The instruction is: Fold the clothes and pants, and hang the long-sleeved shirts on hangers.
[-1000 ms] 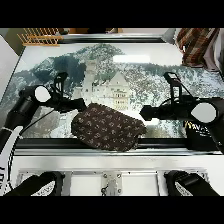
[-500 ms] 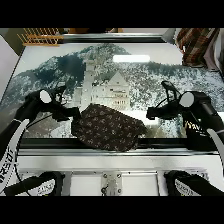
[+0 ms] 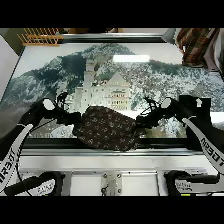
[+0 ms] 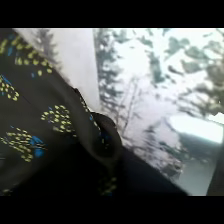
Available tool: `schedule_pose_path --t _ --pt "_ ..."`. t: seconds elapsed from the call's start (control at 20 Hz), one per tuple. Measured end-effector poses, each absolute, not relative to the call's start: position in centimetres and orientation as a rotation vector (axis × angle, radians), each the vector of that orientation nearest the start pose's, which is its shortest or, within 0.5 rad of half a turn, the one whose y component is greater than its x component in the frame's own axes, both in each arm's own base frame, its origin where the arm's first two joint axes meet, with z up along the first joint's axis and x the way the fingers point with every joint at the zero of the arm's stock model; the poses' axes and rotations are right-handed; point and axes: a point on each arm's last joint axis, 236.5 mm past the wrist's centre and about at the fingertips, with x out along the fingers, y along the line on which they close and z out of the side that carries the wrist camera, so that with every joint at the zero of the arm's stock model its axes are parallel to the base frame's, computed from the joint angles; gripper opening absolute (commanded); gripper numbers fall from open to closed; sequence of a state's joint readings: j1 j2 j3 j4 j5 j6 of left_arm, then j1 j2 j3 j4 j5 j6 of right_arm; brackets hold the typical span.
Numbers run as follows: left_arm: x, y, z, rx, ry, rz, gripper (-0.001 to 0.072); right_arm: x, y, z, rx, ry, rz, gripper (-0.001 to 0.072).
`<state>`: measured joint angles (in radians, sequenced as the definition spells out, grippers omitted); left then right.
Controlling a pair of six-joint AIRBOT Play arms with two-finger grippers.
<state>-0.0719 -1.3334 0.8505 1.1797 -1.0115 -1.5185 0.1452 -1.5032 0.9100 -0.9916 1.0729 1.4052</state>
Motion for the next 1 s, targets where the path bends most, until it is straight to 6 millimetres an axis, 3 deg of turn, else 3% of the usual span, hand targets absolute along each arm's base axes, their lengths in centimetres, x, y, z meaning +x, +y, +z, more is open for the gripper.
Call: schedule_pose_path --t 0.15,0.3,0.4,0.5,0.6,0.7,0.8,0.9,1.0 --pt "31.9 -9.9 -9.0 -0.319 1.468 -0.206 0.0013 30.9 16.1 -11.1 0.383 1.587 0.41 0.0004" --pt "33.6 -9.8 -6.5 -0.29 1.413 -0.222 0.0012 33.5 15.7 -7.7 0.331 1.464 0.432 0.0003" --pt "35.8 -9.8 -1.7 -0.259 1.304 -0.249 0.0012 35.9 14.8 -2.5 0.267 1.327 0.45 0.0004" --pt "37.4 -10.0 5.4 -0.229 1.145 -0.282 0.0012 37.7 13.9 4.2 0.206 1.164 0.462 0.0003" --pt "37.4 -10.6 13.4 -0.197 0.963 -0.325 0.0013 38.2 13.2 12.4 0.148 0.969 0.47 0.0004" --pt "35.7 -11.3 21.0 -0.163 0.783 -0.369 0.0013 37.0 12.7 19.9 0.105 0.785 0.472 0.0004" --pt "32.7 -12.2 27.0 -0.139 0.633 -0.416 0.0012 34.7 12.1 25.7 0.089 0.636 0.463 0.0004" --pt "29.4 -12.9 31.0 -0.141 0.527 -0.457 0.0012 32.0 11.5 29.6 0.101 0.539 0.444 0.0004" --pt "26.7 -13.3 32.9 -0.165 0.469 -0.486 0.0013 29.6 10.9 31.3 0.119 0.509 0.422 0.0004"
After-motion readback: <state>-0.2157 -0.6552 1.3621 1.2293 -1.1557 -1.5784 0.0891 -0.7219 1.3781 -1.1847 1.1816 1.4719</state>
